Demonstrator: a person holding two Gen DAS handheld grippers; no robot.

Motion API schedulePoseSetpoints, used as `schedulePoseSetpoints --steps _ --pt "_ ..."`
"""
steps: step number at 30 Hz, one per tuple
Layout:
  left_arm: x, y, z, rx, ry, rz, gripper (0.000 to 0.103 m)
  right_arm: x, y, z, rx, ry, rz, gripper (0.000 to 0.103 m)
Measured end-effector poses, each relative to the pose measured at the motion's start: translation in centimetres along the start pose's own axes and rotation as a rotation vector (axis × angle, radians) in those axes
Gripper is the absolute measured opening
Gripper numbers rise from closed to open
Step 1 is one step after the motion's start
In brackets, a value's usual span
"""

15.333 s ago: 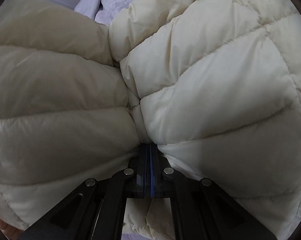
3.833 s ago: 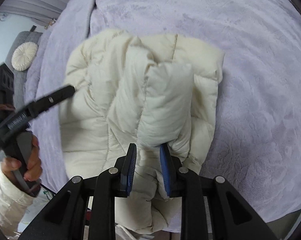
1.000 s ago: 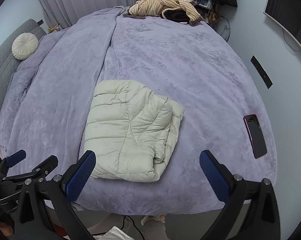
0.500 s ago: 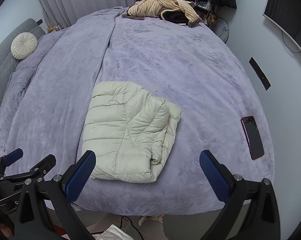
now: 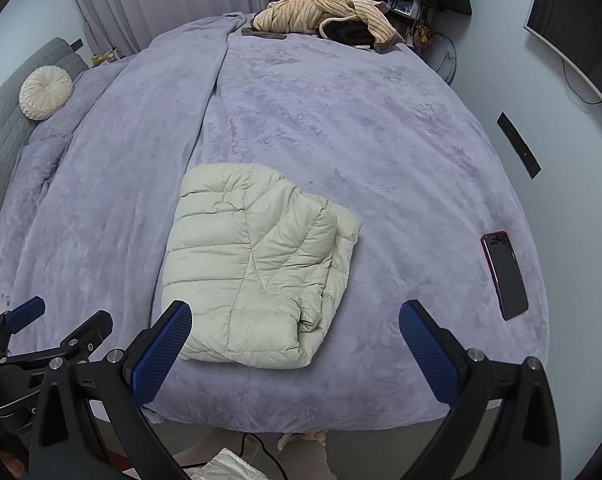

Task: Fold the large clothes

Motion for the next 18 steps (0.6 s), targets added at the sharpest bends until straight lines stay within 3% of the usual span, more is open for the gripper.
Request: schedulePoseSetpoints --steps 18 --pt "0.61 0.23 -0.05 -0.015 0.010 -0.025 0.103 -0.03 0.08 -0.05 -0.002 0.002 0.001 0.103"
Point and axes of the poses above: each gripper's, at about its wrist camera, not at the fingertips, and x roughly against the way its jaws point, z to its left, y to its top, the point moved 9 cm from there along -x, roughly the way its jaws point, and after that the axes turned 5 degrees about -y, right-handed, at the moved point
